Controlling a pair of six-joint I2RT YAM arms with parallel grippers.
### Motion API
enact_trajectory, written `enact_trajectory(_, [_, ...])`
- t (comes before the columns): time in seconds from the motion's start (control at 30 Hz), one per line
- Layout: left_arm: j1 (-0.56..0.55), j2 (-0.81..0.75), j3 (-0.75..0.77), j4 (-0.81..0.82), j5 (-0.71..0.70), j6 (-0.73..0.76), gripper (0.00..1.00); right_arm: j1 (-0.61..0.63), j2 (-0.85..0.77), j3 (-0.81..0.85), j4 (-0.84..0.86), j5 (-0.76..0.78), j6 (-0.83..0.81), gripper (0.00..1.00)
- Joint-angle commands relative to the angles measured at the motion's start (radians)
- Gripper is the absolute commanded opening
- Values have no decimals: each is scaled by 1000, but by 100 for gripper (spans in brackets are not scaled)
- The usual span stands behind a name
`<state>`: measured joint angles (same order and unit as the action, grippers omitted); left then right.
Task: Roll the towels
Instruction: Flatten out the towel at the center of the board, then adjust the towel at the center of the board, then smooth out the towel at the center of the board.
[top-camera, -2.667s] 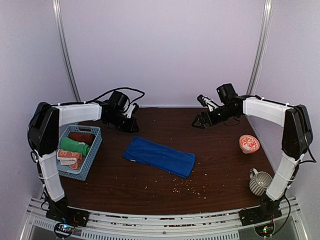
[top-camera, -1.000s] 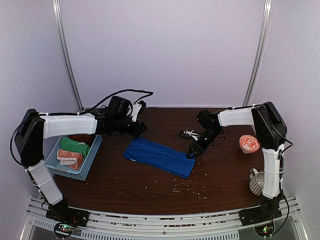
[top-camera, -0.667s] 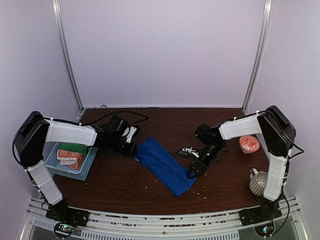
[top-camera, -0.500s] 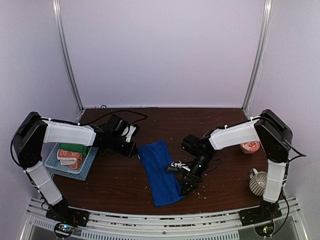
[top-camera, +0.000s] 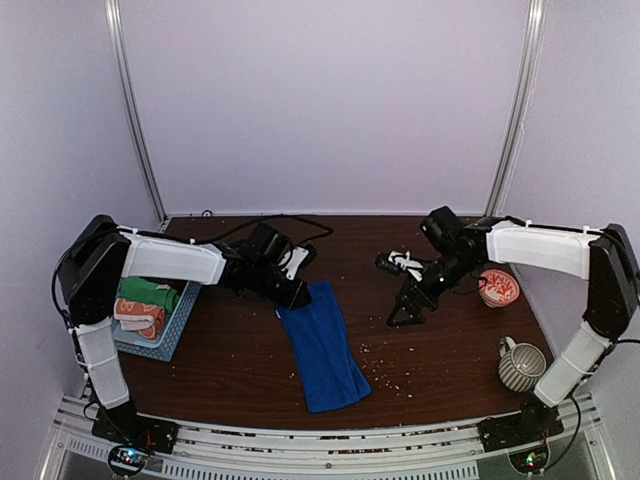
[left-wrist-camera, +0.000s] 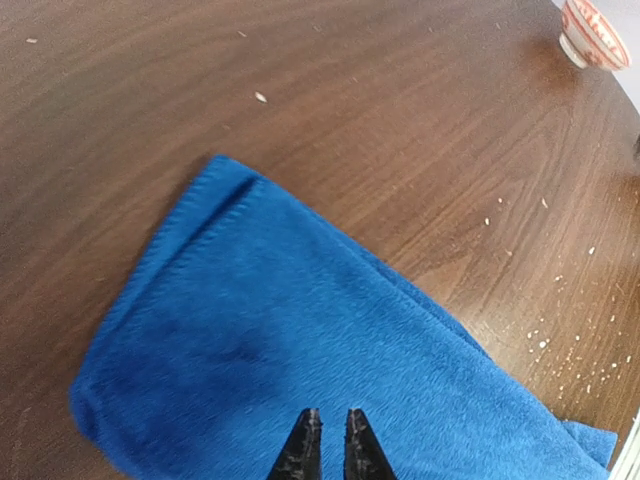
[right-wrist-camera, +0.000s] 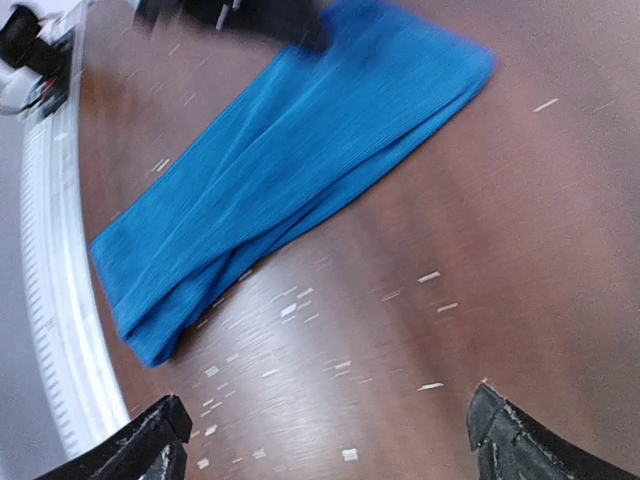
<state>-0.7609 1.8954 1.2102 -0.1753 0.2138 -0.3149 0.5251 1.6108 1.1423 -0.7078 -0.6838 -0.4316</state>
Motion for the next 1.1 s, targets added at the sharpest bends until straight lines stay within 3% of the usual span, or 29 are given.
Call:
enact_trajectory(0.0, [-6,98,57,49,34,16,8,-20,-105,18,240,321,146,100])
enact_trajectory(0.03, [-6,133,81,47,38,15,8,-46,-129,5,316,377,225,100])
enact_trajectory(0.17, [-6,282,185,45,38,18,8,-150,-155,-25,398,222,313,100])
enact_trajectory(0.3, [-3,437,348,24,8,50,8,-167,-114,22,299,95,199,95])
enact_trajectory(0.43, [15,560,546,-50,3,48,8,-178,-106,7,284,63,151,89])
enact_trajectory(0.6, [22,505,625,-77,9,49,10,-175,-84,37,157,34,49,82])
enact_trajectory(0.7, [14,349,503,33,12,96,15,-145,-126,7,115,4,-55,77])
enact_trajectory(0.8, [-6,169,279,171,-38,170,21,-82,-150,-58,124,81,-126,72])
enact_trajectory(0.97, [-34,-60,-9,246,-56,138,24,-17,-104,-113,129,37,-31,59])
enact_trajectory(1.07, [-74,-151,-149,292,12,95,22,-6,-58,-142,122,-23,30,54])
